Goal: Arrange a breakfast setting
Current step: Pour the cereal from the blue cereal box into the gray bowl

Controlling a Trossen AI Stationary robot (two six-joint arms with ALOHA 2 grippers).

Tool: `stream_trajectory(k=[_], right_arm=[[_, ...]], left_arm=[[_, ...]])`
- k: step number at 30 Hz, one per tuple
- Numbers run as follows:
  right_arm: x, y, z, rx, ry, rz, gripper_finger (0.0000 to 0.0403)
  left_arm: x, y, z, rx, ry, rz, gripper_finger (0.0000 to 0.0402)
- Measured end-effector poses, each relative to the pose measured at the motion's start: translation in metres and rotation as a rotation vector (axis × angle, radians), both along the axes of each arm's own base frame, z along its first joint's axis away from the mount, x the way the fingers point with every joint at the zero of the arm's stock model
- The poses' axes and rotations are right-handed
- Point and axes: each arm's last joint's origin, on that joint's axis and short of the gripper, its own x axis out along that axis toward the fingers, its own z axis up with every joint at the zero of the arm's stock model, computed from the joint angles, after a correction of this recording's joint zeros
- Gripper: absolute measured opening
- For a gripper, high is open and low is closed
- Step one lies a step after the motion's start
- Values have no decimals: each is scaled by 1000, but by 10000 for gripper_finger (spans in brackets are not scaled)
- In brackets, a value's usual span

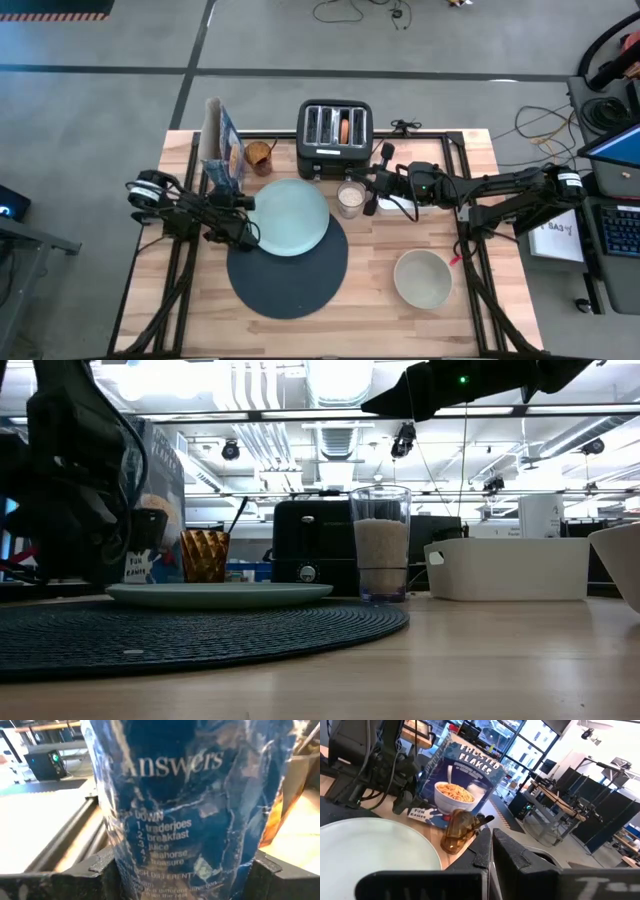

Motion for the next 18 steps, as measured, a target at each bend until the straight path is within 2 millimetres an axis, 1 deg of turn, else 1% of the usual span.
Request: stream_trajectory(k=[8,15,18], right_arm=[[0,0,0,0,0,0,9],[0,0,0,1,1,0,9],[0,0,0,4,0,0,9]], left_arm=[[-5,-2,23,0,-10,-24,247],[-7,-5,58,19,59,-50,247],[-7,-6,70,16,49,-77,247]])
